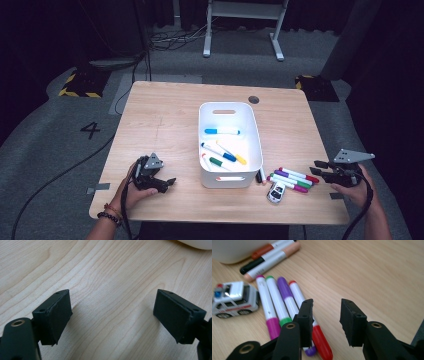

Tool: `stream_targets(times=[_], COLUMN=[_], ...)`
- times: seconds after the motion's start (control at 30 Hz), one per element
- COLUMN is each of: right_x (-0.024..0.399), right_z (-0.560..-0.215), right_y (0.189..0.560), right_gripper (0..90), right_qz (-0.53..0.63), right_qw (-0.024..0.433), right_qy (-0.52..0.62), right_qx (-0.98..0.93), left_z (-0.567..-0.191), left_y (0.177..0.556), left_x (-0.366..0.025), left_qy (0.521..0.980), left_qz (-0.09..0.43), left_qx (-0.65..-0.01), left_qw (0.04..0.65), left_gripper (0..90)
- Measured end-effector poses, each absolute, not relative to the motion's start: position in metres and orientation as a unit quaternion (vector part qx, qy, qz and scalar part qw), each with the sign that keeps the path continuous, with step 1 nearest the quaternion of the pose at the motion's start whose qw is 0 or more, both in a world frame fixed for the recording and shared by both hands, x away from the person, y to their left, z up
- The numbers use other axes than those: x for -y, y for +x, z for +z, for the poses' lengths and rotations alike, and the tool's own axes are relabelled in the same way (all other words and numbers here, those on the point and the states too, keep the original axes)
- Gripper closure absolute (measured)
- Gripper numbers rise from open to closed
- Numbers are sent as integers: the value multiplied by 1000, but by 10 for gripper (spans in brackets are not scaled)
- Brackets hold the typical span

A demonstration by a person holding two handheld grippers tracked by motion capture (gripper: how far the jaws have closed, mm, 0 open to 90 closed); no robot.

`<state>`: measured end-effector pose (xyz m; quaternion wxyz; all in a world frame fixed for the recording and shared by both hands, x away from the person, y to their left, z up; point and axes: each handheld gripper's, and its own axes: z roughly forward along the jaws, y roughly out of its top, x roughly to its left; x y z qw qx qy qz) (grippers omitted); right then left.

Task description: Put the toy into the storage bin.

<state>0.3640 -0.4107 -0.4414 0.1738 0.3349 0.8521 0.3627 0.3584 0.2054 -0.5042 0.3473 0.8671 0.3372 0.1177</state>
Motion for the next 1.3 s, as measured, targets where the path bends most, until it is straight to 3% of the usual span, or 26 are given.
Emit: stream_targets(times=[0.43,0.87,1.3], right_x=[433,424,408], right_z=[-481,-494,-495], right_y=[366,380,393], right_gripper=[626,707,752], right_qz=[380,368,359], right_qw=[136,125,167], right_qy=[360,364,385], right_qx=[-841,-847,-834], left_z=[-504,-504,-504], left_y=[358,358,358], left_x=[-205,-205,-205], left_qy=[866,866,866], left_qz=[119,120,121], left_qx=[-338,-338,-339], left_qw=[348,347,347], left_gripper=[153,153,153])
